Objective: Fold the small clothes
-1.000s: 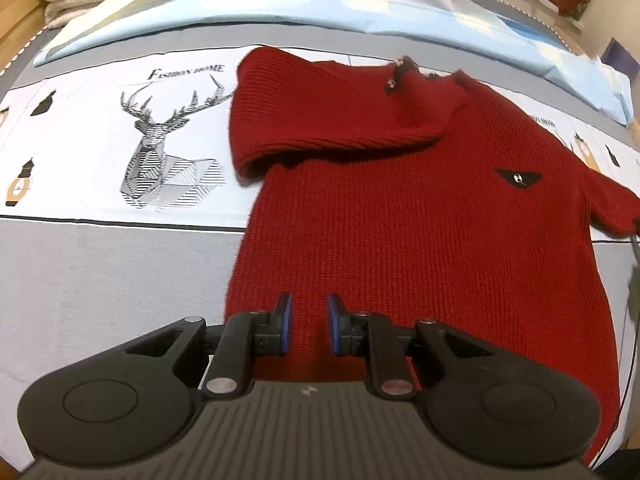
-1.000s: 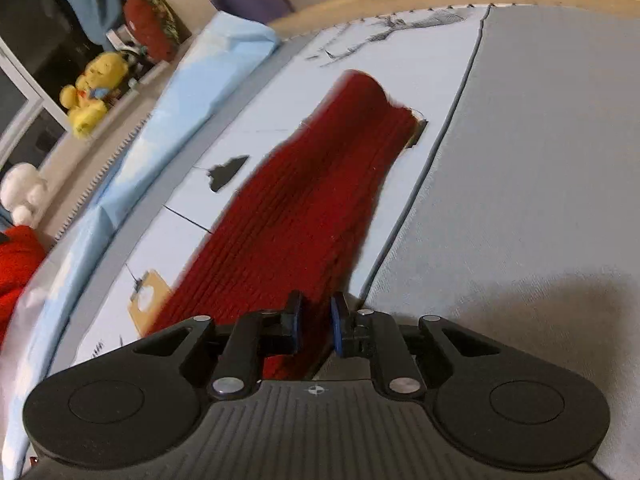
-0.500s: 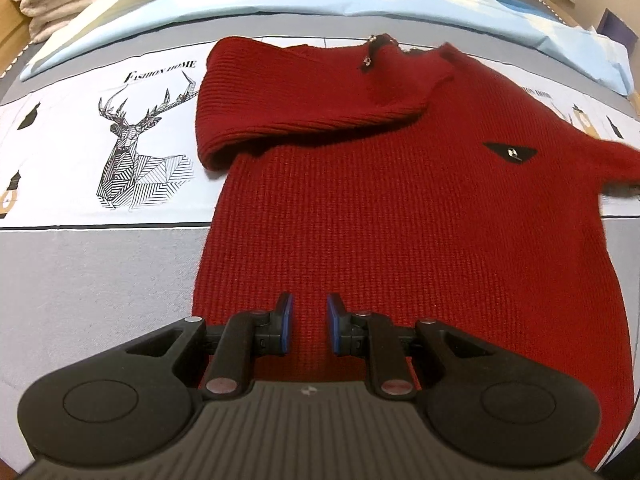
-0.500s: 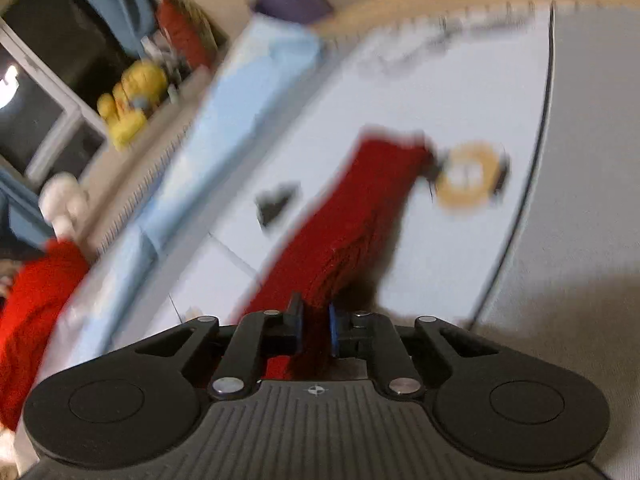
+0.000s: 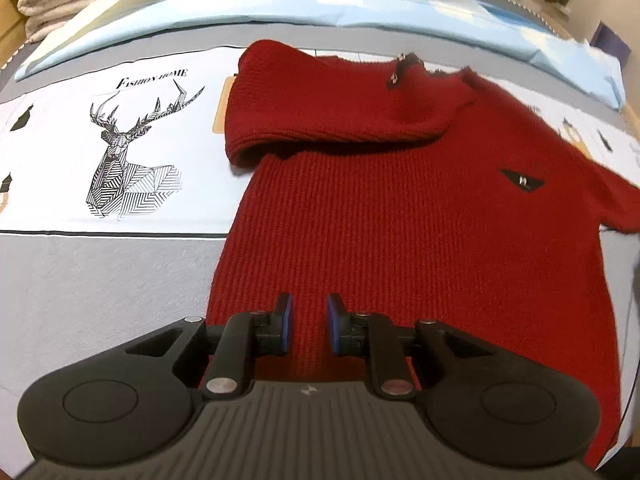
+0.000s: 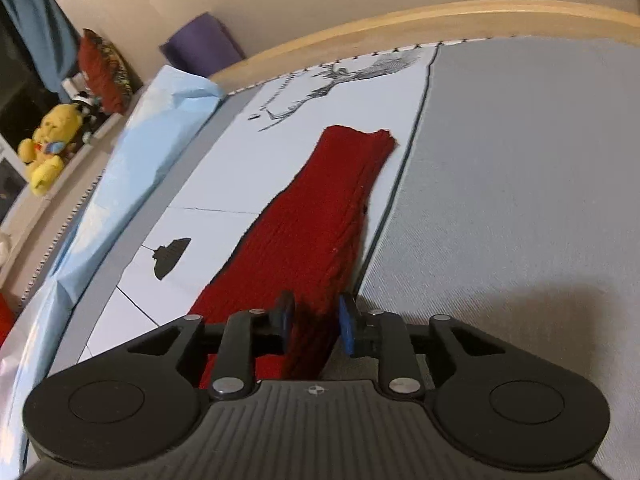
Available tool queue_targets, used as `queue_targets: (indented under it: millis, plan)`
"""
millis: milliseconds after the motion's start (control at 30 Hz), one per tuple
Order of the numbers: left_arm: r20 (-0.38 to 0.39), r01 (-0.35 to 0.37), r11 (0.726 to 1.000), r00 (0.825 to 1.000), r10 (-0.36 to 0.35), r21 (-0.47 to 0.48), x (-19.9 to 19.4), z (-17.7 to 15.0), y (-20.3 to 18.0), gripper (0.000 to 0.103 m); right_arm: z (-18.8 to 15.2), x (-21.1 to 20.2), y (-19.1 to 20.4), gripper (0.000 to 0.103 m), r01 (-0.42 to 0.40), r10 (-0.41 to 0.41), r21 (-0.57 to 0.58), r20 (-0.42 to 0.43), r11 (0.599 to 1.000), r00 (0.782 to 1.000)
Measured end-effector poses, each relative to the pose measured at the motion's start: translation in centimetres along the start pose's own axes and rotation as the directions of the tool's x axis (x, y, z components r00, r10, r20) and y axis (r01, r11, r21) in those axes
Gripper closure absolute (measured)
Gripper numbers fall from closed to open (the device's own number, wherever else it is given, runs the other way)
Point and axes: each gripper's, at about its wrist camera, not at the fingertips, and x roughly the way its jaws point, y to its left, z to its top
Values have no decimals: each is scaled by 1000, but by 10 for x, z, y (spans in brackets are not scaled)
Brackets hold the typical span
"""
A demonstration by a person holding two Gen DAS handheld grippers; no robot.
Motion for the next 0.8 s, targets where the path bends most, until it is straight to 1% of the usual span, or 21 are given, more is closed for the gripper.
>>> queue_targets:
  millis: [67, 100, 133, 167, 233, 267, 300, 333, 367, 400, 467, 500, 533, 600, 633, 700, 733, 767, 800]
  plan:
    - [9, 13, 1000, 1000, -13, -17, -2, 3, -1, 83, -2, -19, 14, 72, 33, -33, -19, -15, 999, 999]
    - [23, 26, 999, 999, -25, -26, -5, 4, 0, 83, -2, -32, 24, 70, 40, -41, -24, -16, 999, 999]
    - [37, 34, 999, 999, -33, -31, -7, 6, 0, 83, -4, -45, 29, 70, 29, -29, -22, -11, 999, 1000]
    - [49, 38, 999, 998, -37, -35, -9, 7, -1, 83, -7, -62, 38, 69, 3, -3, -27, -10, 1000, 1000]
    - [94, 50, 998, 995, -46, -43, -17, 10, -1, 83, -12, -100, 66, 69, -77, 74, -68, -38, 995, 997]
    - [123, 55, 997, 991, -49, -46, -22, 12, -1, 83, -18, -122, 80, 69, -135, 131, -87, -57, 987, 990]
    - [149, 54, 997, 988, -46, -52, -26, 14, 0, 83, -24, -145, 93, 68, -204, 196, -106, -81, 973, 977]
    - [176, 52, 997, 984, -41, -60, -30, 15, 1, 83, -33, -172, 104, 63, -281, 269, -119, -109, 952, 957]
    - [205, 51, 996, 978, -37, -66, -35, 15, 1, 83, -43, -194, 111, 60, -347, 331, -127, -133, 929, 934]
    - [230, 49, 996, 973, -32, -68, -38, 14, 0, 83, -53, -211, 116, 54, -407, 386, -135, -155, 904, 909]
    - [287, 22, 998, 958, -5, -56, -45, 12, -4, 83, -75, -231, 123, 53, -493, 458, -165, -210, 854, 864]
    - [311, 3, 999, 951, 8, -35, -48, 11, -8, 83, -89, -235, 126, 53, -510, 462, -200, -243, 837, 853]
    - [326, -8, 1000, 945, 12, -12, -48, 11, -12, 84, -100, -234, 130, 53, -498, 436, -240, -268, 833, 859]
    - [347, -18, 999, 938, 4, 37, -49, 13, -24, 87, -122, -225, 136, 54, -437, 342, -304, -320, 846, 884]
    - [351, -19, 998, 937, -4, 61, -46, 18, -31, 88, -128, -221, 136, 54, -417, 310, -302, -345, 857, 886]
    - [350, -16, 993, 936, -26, 118, -36, 32, -53, 88, -134, -210, 134, 55, -429, 307, -276, -391, 860, 868]
    - [353, -14, 988, 935, -42, 152, -28, 40, -67, 88, -134, -208, 135, 54, -417, 294, -280, -391, 865, 872]
    - [362, -13, 982, 930, -58, 189, -18, 46, -81, 88, -134, -206, 137, 54, -394, 269, -299, -382, 869, 884]
    - [373, -14, 973, 925, -74, 229, -4, 57, -99, 88, -134, -204, 139, 54, -388, 259, -319, -379, 865, 889]
